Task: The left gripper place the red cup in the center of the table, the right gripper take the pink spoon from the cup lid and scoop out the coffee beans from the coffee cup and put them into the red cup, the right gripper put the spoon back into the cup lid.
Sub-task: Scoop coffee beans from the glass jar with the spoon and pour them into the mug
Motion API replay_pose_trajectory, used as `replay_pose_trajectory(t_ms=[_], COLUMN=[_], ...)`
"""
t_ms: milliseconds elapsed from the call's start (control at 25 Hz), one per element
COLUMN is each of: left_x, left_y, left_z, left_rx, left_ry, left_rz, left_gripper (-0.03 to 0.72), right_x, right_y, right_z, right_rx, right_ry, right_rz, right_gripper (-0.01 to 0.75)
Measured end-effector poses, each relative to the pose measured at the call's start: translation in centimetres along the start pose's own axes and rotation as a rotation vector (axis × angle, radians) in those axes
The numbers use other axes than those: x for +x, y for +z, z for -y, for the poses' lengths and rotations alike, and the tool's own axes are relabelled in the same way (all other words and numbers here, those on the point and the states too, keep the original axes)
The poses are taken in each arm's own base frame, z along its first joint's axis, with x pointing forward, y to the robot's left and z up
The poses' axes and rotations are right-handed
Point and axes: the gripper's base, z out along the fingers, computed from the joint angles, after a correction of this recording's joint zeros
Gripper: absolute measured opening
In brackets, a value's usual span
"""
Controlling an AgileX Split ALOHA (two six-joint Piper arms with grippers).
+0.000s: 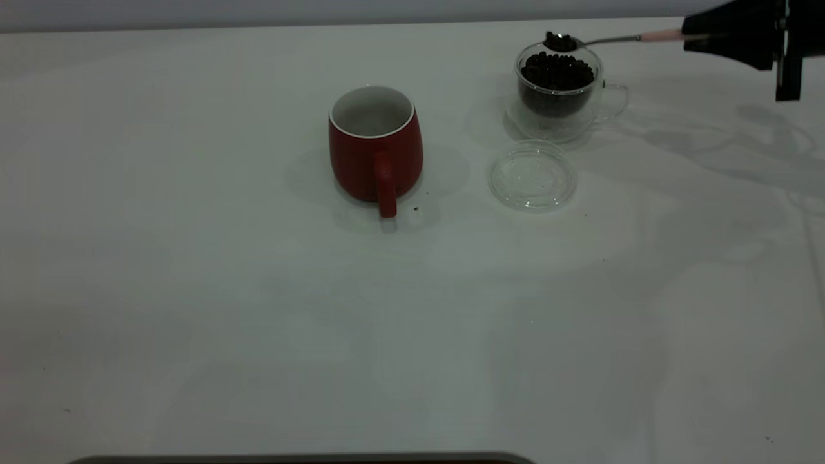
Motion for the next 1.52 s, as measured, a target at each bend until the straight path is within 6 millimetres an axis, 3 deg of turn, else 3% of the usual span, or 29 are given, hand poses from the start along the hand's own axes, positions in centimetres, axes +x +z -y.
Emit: replay_pose_trajectory(t_ms=[440, 1040, 1280, 1520], left_x=[0.0, 0.0, 0.0, 0.0], left_y=[0.0, 0.0, 0.0, 0.0], left_z=[0.0, 0.0, 0.0, 0.0], left_rx=[0.000, 0.000, 0.000, 0.000], left_ry=[0.000, 0.000, 0.000, 0.000], left_rz=[0.000, 0.000, 0.000, 0.000], left_gripper=[0.586, 0.586, 0.586, 0.586], right_x=[1.8, 6.4, 7.3, 7.3], right_y=[4.0, 10.8, 11.7, 11.7], right_z=[-2.6, -6.0, -6.5, -6.5], right_rx=[-0.024, -0.059, -0.068, -0.090], right_ry=[-0.035, -0.087, -0.131, -0.281], right_rz=[-0.095, -0.261, -0.288, -0.282], right_gripper=[0.113, 0.113, 0.113, 0.113])
